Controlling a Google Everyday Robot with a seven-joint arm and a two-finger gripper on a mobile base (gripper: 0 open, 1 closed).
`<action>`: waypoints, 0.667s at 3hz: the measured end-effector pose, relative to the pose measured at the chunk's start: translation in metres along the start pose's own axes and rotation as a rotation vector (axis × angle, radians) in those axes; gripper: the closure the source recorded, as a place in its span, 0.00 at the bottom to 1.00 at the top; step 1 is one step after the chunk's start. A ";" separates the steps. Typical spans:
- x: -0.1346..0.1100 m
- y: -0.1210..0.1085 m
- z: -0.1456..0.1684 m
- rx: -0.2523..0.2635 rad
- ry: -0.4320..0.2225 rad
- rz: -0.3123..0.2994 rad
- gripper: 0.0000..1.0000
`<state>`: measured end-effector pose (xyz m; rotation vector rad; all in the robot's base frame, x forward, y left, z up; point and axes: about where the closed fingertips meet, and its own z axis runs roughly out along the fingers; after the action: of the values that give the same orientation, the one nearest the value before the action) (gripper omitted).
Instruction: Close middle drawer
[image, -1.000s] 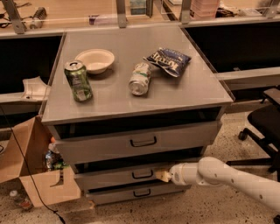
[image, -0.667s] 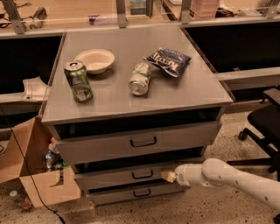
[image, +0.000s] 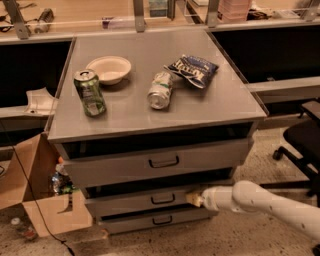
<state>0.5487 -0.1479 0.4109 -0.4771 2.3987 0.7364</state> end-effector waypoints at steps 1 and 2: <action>0.002 0.005 0.002 -0.009 -0.001 -0.011 1.00; -0.001 0.013 0.006 -0.024 -0.006 -0.026 1.00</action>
Offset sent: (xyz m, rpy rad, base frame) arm 0.0990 0.1723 0.0339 0.1183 -0.1784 0.2507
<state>0.5457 -0.1336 0.4124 -0.5143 2.3764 0.7555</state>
